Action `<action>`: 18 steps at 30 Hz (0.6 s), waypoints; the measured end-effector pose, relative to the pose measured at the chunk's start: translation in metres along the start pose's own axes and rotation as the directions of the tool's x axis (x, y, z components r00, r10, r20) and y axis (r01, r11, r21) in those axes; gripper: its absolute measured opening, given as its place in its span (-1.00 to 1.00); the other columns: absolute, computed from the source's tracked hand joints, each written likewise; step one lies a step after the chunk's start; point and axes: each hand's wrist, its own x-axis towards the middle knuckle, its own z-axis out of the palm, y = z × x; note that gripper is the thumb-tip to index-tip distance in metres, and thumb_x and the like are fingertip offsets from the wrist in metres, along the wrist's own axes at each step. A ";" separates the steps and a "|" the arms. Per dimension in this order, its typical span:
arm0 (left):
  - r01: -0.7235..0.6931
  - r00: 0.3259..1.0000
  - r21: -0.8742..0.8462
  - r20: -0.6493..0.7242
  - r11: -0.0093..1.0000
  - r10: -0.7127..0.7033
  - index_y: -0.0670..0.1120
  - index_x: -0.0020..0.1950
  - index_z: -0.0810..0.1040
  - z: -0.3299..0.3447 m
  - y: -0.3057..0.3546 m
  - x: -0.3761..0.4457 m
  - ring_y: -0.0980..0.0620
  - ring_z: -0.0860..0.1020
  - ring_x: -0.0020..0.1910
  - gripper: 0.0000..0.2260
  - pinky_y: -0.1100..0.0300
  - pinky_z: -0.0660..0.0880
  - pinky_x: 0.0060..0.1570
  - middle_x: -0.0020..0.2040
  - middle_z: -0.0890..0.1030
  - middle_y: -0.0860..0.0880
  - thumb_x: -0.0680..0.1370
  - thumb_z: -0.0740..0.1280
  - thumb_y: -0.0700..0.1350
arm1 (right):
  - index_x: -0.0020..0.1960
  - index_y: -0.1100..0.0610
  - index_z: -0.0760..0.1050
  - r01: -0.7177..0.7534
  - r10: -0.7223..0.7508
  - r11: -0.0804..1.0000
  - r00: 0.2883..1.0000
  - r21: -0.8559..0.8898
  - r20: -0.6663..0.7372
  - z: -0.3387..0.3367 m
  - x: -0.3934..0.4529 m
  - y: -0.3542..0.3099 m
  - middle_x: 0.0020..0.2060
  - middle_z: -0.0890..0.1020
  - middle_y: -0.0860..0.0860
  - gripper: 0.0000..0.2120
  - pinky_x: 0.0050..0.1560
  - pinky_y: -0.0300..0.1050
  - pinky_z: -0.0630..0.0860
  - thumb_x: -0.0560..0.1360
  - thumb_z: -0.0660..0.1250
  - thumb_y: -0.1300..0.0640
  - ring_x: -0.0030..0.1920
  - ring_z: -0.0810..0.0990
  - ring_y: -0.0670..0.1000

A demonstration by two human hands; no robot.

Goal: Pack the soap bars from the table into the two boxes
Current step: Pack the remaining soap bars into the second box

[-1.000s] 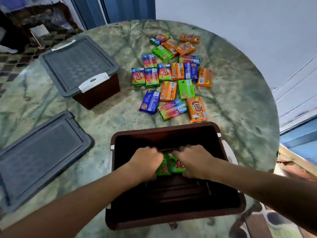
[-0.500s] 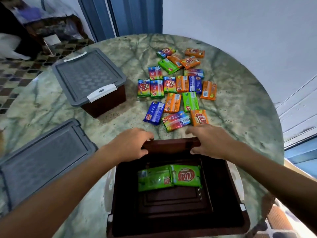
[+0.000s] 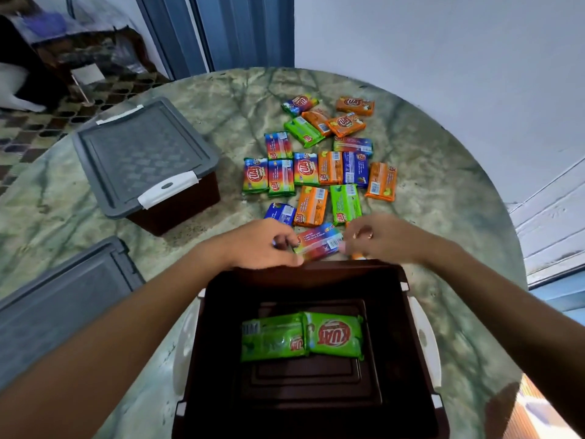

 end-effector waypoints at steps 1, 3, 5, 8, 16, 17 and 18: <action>-0.013 0.998 0.006 -0.056 1.000 0.013 -0.04 0.11 0.57 0.001 0.003 0.015 0.12 0.53 -0.13 -0.71 0.23 0.45 -0.14 -0.09 0.56 0.06 0.48 0.41 0.08 | 0.02 0.15 0.58 -0.027 0.034 0.998 0.990 0.052 -0.135 -0.005 0.012 0.009 -0.11 0.63 0.07 -0.72 -0.14 -0.11 0.51 0.48 0.39 -0.05 -0.15 0.60 0.03; 0.000 0.996 0.140 -0.093 0.990 0.013 -0.08 0.15 0.55 0.008 0.009 0.054 0.04 0.55 -0.07 -0.69 0.17 0.49 -0.08 -0.02 0.57 0.01 0.49 0.40 0.05 | 0.11 0.20 0.52 -0.138 0.132 0.990 0.948 0.000 -0.290 -0.007 0.038 0.026 -0.01 0.61 0.15 -0.69 -0.12 -0.10 0.50 0.48 0.39 0.02 -0.09 0.59 0.08; 0.049 0.997 0.297 -0.067 0.954 -0.031 -0.14 0.17 0.53 0.019 0.014 0.087 -0.06 0.55 0.02 -0.61 0.06 0.52 0.02 0.08 0.57 -0.07 0.45 0.43 0.05 | 0.28 0.20 0.40 -0.267 0.244 0.959 0.948 -0.096 -0.205 0.002 0.058 0.038 0.15 0.55 0.17 -0.50 -0.01 -0.03 0.53 0.45 0.43 0.00 0.07 0.56 0.12; 0.128 0.988 0.502 0.008 0.855 -0.153 -0.14 0.09 0.51 0.037 0.018 0.124 -0.08 0.54 -0.02 -0.49 0.07 0.51 -0.06 0.01 0.55 -0.08 0.33 0.51 0.16 | 0.46 0.18 0.18 -0.421 0.422 0.889 0.906 -0.180 -0.037 0.022 0.074 0.050 0.28 0.48 0.16 -0.13 0.08 0.04 0.55 0.33 0.51 -0.14 0.17 0.55 0.16; 0.113 0.993 0.464 -0.016 0.878 -0.119 -0.11 -0.08 0.44 0.034 0.024 0.131 -0.01 0.49 -0.17 -0.55 0.13 0.43 -0.23 -0.16 0.51 -0.01 0.31 0.52 0.17 | 0.38 0.20 0.23 -0.463 0.446 0.861 0.886 -0.213 -0.124 0.026 0.081 0.060 0.17 0.56 0.13 -0.17 0.09 0.03 0.49 0.27 0.55 -0.04 0.15 0.55 0.16; 0.102 0.995 0.405 -0.033 0.908 -0.097 -0.12 -0.09 0.47 0.023 0.024 0.123 -0.01 0.51 -0.18 -0.55 0.12 0.45 -0.25 -0.18 0.52 -0.01 0.29 0.53 0.17 | 0.32 0.20 0.29 -0.449 0.424 0.871 0.891 -0.197 -0.161 0.017 0.075 0.057 0.07 0.58 0.12 -0.27 -0.01 -0.02 0.50 0.31 0.52 -0.05 0.04 0.58 0.13; 0.075 0.997 0.364 -0.053 0.928 -0.060 -0.12 -0.09 0.50 0.011 0.027 0.112 -0.02 0.54 -0.18 -0.56 0.10 0.48 -0.25 -0.19 0.55 -0.02 0.28 0.54 0.16 | 0.27 0.21 0.35 -0.428 0.388 0.883 0.896 -0.191 -0.214 0.006 0.067 0.050 -0.03 0.58 0.10 -0.38 -0.10 -0.06 0.48 0.37 0.47 -0.09 -0.06 0.57 0.10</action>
